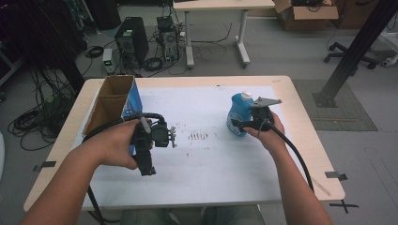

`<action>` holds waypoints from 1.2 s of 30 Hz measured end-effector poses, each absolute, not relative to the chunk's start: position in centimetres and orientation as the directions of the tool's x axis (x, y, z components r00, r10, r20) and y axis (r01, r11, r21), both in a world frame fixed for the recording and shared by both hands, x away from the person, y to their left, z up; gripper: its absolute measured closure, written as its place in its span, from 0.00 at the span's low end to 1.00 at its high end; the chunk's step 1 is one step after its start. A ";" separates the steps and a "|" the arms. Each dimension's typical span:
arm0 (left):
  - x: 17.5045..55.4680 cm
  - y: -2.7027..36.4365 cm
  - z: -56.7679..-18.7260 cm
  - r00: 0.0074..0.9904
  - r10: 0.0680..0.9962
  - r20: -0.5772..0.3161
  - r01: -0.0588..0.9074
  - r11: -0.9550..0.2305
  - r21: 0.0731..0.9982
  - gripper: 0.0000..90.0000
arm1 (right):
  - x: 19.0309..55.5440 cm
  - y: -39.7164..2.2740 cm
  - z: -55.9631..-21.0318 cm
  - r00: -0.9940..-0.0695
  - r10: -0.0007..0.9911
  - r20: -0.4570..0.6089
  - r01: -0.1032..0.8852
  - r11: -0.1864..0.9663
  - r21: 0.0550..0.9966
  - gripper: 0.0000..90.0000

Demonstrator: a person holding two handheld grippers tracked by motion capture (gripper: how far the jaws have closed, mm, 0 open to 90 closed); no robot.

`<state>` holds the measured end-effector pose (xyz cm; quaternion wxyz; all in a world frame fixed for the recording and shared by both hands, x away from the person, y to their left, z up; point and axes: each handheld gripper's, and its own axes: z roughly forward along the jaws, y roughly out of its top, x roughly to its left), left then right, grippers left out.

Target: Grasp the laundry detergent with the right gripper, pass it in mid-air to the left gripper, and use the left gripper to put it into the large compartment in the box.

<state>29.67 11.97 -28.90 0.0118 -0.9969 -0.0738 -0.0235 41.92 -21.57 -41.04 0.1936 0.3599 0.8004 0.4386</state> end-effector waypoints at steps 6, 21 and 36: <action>29.8 11.8 -28.8 0.988 0.145 0.052 0.147 -0.989 -0.021 0.00 | 41.8 -21.5 -41.1 -0.664 0.748 -0.002 0.405 0.362 0.840 0.25; 29.9 11.5 -28.7 0.988 0.144 0.054 0.145 -0.989 -0.020 0.00 | 41.5 -21.2 -41.0 -0.654 0.756 -0.033 0.378 0.364 0.851 0.42; 29.9 11.4 -28.8 0.988 0.145 0.055 0.146 -0.989 -0.021 0.00 | 41.5 -21.6 -41.5 -0.650 0.759 -0.028 0.354 0.336 0.873 0.51</action>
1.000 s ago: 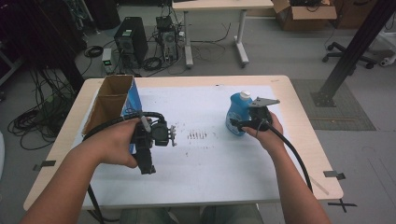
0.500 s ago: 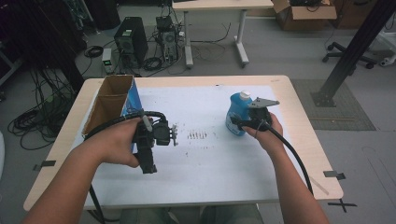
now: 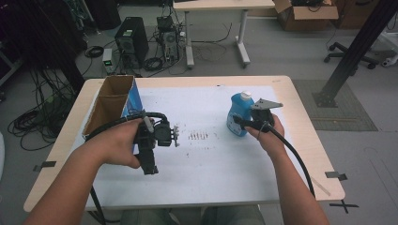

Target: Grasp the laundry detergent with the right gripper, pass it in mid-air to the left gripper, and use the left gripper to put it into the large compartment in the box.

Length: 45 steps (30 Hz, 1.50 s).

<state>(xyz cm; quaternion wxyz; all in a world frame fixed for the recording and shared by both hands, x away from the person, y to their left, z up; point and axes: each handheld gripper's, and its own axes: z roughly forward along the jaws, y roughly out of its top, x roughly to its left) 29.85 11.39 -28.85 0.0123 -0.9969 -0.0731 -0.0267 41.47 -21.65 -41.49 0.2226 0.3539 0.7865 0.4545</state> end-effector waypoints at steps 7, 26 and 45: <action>29.6 11.2 -28.4 0.988 0.144 0.061 0.146 -0.989 -0.019 0.00 | 41.5 -21.7 -41.4 -0.644 0.764 -0.032 0.352 0.333 0.875 0.53; 30.1 10.7 -27.4 0.989 0.132 0.066 0.133 -0.991 -0.014 0.00 | 37.5 -22.4 -34.8 -0.835 0.548 -0.053 0.214 0.412 0.886 0.52; 30.0 9.8 -26.5 0.991 0.115 0.067 0.115 -0.993 0.003 0.00 | 32.6 -18.4 -32.6 -0.975 0.212 -0.060 0.057 0.507 0.860 0.52</action>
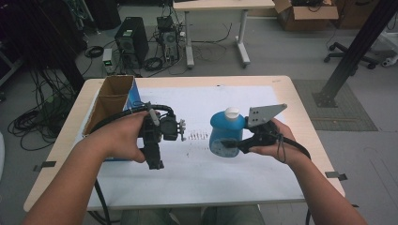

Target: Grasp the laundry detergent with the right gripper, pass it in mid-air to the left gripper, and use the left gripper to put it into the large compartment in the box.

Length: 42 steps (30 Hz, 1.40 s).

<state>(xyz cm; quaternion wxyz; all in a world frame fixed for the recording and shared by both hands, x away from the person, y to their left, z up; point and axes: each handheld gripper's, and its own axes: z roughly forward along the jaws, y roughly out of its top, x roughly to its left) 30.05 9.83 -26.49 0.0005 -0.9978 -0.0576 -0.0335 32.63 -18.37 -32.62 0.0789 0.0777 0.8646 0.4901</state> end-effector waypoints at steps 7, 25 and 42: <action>29.9 9.5 -26.0 0.992 0.105 0.067 0.104 -0.994 0.014 0.00 | 32.2 -17.6 -33.3 -0.989 0.144 -0.038 0.041 0.515 0.856 0.52; 29.9 7.8 -25.6 0.996 0.071 0.058 0.070 -0.997 0.014 0.00 | 32.2 -15.0 -36.4 -1.000 0.013 -0.007 0.000 0.493 0.870 0.51; 30.3 6.3 -25.6 0.997 0.047 0.053 0.047 -0.999 0.016 0.00 | 32.3 -12.5 -38.2 -1.000 -0.027 0.007 -0.006 0.462 0.887 0.51</action>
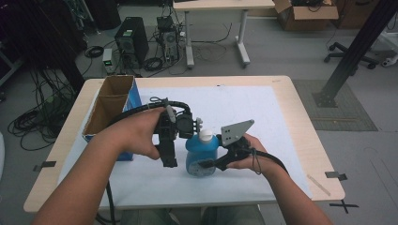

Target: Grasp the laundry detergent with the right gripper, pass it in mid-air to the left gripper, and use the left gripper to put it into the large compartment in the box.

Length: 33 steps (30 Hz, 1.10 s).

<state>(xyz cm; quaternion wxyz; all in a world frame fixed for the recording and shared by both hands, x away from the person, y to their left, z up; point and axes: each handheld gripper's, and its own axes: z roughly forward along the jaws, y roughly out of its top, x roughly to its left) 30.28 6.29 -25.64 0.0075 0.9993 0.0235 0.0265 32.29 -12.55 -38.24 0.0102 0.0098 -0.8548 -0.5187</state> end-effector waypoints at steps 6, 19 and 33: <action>30.3 6.0 -25.5 0.998 0.044 0.049 0.043 -0.999 0.021 0.00 | 32.3 -11.6 -38.5 -0.999 -0.034 0.009 -0.008 0.460 0.888 0.51; 30.4 5.6 -25.7 0.998 0.041 0.042 0.040 -0.999 0.024 0.00 | 32.1 -9.6 -38.4 -0.999 -0.037 -0.008 -0.024 0.466 0.884 0.51; 30.4 5.5 -26.1 0.998 0.043 0.037 0.042 -0.999 0.034 0.00 | 31.8 -7.7 -38.3 -0.998 -0.054 -0.011 -0.035 0.460 0.887 0.51</action>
